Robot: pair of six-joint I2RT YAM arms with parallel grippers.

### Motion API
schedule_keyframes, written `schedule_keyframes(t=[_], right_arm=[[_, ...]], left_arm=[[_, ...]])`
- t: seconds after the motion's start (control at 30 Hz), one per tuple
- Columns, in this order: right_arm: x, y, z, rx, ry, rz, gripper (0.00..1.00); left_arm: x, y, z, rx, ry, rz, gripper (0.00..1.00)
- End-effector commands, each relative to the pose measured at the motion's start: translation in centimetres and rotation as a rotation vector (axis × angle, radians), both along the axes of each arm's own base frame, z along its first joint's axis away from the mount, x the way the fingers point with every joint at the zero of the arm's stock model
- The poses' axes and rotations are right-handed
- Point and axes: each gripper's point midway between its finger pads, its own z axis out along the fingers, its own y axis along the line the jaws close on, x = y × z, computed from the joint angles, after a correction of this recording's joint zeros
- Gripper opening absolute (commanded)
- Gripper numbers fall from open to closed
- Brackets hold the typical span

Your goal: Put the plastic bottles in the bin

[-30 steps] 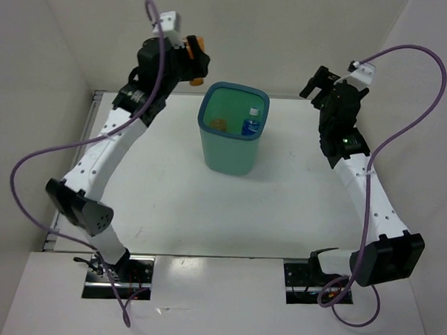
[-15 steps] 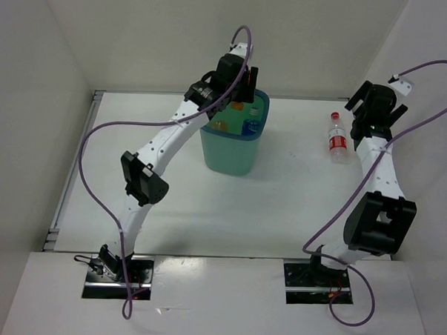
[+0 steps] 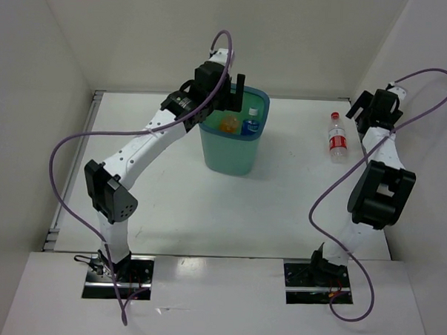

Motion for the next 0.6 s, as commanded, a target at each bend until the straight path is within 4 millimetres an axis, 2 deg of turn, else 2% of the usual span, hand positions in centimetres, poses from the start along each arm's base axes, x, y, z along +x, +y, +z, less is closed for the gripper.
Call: schedule_keyframes(t=[0.0, 0.13, 0.23, 0.27, 0.3, 0.33, 0.37, 0.4, 0.43, 0.47, 0.5, 0.53, 0.57], right_arm=[[3.4, 0.1, 0.9, -0.029, -0.023, 0.083, 1.0], [4.3, 0.8, -1.4, -0.022, 0.035, 0.166, 1.0], [4.6, 0.7, -3.7, -0.03, 0.088, 0.195, 1.0], [4.7, 1.0, -4.6, -0.018, 0.098, 0.208, 1.0], [4.6, 1.0, -6.5, -0.007, 0.142, 0.215, 1.0], [4.8, 0.9, -6.9, -0.004, 0.148, 0.215, 1.0], [4.7, 1.0, -7.9, 0.015, 0.164, 0.21, 1.0], [5.0, 1.0, -8.1, 0.02, 0.164, 0.218, 1.0], [4.9, 1.3, -9.5, 0.039, 0.192, 0.226, 1.0], [4.9, 1.3, -10.0, 0.046, 0.206, 0.226, 1.0], [4.9, 1.4, -10.7, 0.055, 0.214, 0.234, 1.0], [4.9, 1.6, -11.6, 0.07, 0.233, 0.242, 1.0], [5.0, 2.1, -12.1, 0.066, 0.245, 0.257, 1.0]], left_arm=[[-0.1, -0.4, 4.3, -0.089, -0.11, -0.012, 1.0], [-0.7, -0.5, 4.6, -0.1, -0.097, -0.03, 1.0], [-1.6, 0.2, 5.9, -0.128, -0.109, -0.041, 1.0], [-2.2, 1.2, 6.2, -0.143, -0.106, -0.034, 1.0], [-2.2, 2.2, 6.3, -0.149, -0.103, -0.014, 1.0], [-2.4, 3.2, 5.9, -0.144, -0.091, 0.013, 1.0], [-3.4, 4.6, 7.0, -0.175, -0.104, 0.044, 1.0], [-3.4, 6.3, 3.9, -0.146, -0.047, 0.088, 1.0], [-3.5, 7.6, 3.1, -0.161, -0.031, 0.123, 1.0], [-4.4, 8.7, 3.3, -0.225, -0.014, 0.146, 1.0], [-4.0, 10.8, 2.5, -0.249, 0.005, 0.176, 1.0], [-4.3, 11.6, -0.5, -0.247, 0.065, 0.188, 1.0], [-4.7, 12.5, -0.9, -0.282, 0.082, 0.216, 1.0]])
